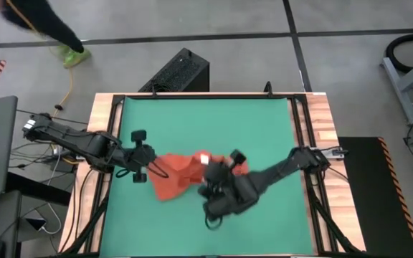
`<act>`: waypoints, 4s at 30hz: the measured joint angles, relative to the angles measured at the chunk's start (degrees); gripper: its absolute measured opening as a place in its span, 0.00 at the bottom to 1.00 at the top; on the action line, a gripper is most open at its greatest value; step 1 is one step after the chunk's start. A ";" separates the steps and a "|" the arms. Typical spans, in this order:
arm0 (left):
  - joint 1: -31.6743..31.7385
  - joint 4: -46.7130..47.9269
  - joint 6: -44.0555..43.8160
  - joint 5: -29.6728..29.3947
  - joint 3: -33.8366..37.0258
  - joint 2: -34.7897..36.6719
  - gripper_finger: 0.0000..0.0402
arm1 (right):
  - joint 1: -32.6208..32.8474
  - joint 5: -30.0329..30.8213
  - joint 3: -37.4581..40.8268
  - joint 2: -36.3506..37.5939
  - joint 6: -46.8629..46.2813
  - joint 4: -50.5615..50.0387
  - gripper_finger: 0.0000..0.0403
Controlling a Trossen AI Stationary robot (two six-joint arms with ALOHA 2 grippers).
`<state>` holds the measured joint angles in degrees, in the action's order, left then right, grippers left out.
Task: Roll towel into tight, uniform cylinder
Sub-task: Roll the orange towel
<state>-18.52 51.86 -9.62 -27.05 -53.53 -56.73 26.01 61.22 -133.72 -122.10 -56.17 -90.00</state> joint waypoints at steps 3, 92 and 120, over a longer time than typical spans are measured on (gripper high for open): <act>1.18 1.08 4.91 -8.96 -2.93 0.00 0.00 | -4.90 3.17 0.05 2.51 5.93 0.02 0.00; -0.32 -0.87 4.20 -12.84 -1.80 -9.66 0.00 | -3.42 -26.12 0.71 -6.82 -4.28 0.02 0.00; 16.64 -28.26 20.57 5.45 9.87 -9.75 0.00 | 0.69 -32.89 38.39 11.30 -28.93 0.00 0.09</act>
<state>-1.88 23.59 10.95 -21.59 -43.66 -66.48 26.70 28.33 -95.33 -110.80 -85.10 -90.00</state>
